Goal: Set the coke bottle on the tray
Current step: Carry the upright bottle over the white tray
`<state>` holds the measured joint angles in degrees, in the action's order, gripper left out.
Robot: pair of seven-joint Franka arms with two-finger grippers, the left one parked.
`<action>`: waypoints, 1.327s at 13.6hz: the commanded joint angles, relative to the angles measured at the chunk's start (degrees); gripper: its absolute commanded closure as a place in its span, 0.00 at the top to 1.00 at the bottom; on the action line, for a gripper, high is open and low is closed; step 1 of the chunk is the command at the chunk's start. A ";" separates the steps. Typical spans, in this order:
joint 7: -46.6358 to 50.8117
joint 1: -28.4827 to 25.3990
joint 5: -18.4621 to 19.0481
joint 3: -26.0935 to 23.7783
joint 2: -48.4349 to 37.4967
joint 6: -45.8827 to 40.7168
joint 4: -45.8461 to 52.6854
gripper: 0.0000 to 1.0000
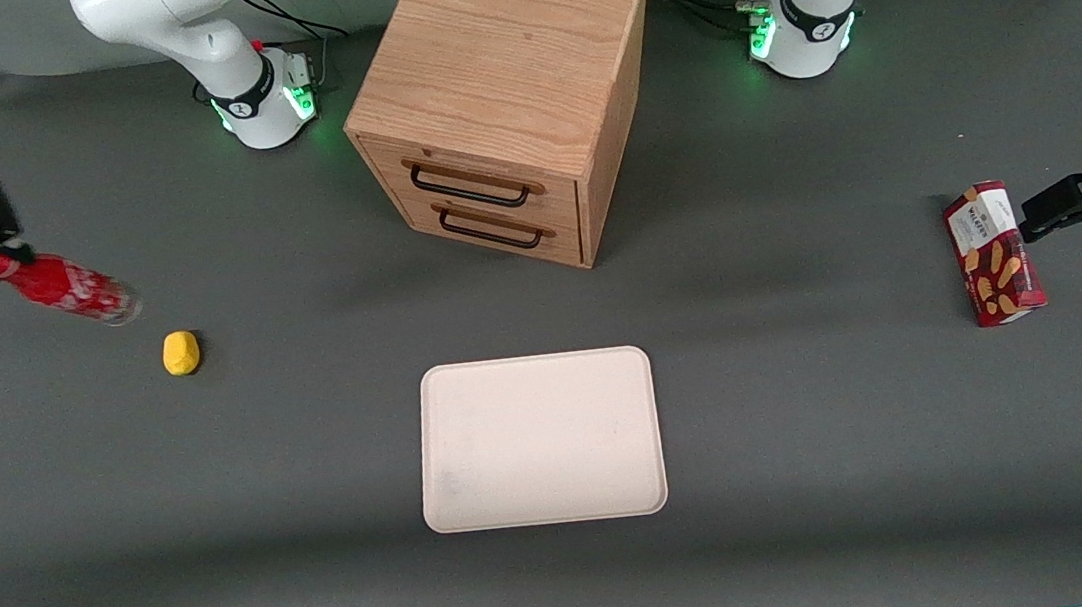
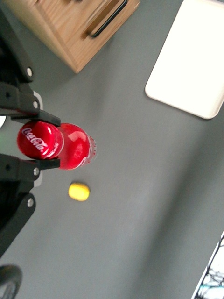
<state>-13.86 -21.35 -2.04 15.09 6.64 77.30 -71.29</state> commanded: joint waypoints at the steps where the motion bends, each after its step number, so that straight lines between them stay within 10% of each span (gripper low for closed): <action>1: 11.45 -5.17 -3.67 1.17 6.87 -2.24 8.78 0.00; 8: 35.37 -16.79 -5.95 1.08 16.21 1.70 16.53 0.00; 18: 36.19 -16.18 -6.04 0.20 28.68 16.90 15.30 0.00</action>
<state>21.63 -37.90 -6.88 14.91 32.02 91.36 -57.81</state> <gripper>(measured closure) 0.683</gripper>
